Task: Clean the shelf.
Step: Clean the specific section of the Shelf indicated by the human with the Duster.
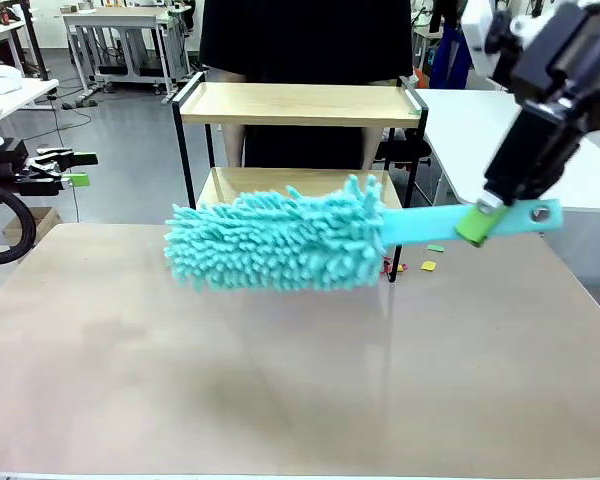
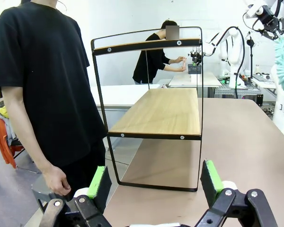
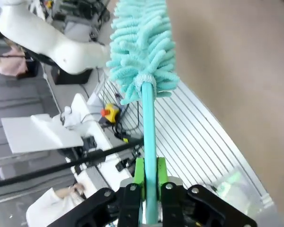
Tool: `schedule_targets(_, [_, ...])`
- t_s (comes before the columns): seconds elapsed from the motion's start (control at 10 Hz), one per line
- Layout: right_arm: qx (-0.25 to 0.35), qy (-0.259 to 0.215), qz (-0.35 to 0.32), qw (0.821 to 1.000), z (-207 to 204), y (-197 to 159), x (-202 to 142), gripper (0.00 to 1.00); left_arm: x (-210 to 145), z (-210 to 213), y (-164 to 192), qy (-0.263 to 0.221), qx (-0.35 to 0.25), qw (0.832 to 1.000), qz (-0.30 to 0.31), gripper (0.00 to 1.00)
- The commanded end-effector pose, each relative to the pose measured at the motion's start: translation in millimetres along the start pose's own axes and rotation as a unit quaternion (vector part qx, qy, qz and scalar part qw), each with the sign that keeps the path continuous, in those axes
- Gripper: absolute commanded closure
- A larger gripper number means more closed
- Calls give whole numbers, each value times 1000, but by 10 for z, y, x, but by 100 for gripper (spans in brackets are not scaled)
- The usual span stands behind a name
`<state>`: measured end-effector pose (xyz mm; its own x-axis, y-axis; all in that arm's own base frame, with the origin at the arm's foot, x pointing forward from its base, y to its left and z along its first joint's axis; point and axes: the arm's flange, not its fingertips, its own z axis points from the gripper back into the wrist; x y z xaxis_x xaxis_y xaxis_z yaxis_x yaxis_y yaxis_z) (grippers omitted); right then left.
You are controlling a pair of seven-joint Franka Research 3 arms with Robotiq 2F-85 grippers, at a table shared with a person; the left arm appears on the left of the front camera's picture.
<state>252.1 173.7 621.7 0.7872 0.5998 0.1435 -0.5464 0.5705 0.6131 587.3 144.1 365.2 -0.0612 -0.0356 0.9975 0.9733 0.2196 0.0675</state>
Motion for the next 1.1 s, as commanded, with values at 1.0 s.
schedule_targets(1.0, [68,62,-11,996,-406,-1435,-356,87,21,-2,-25,3,-2,1000,-6,0])
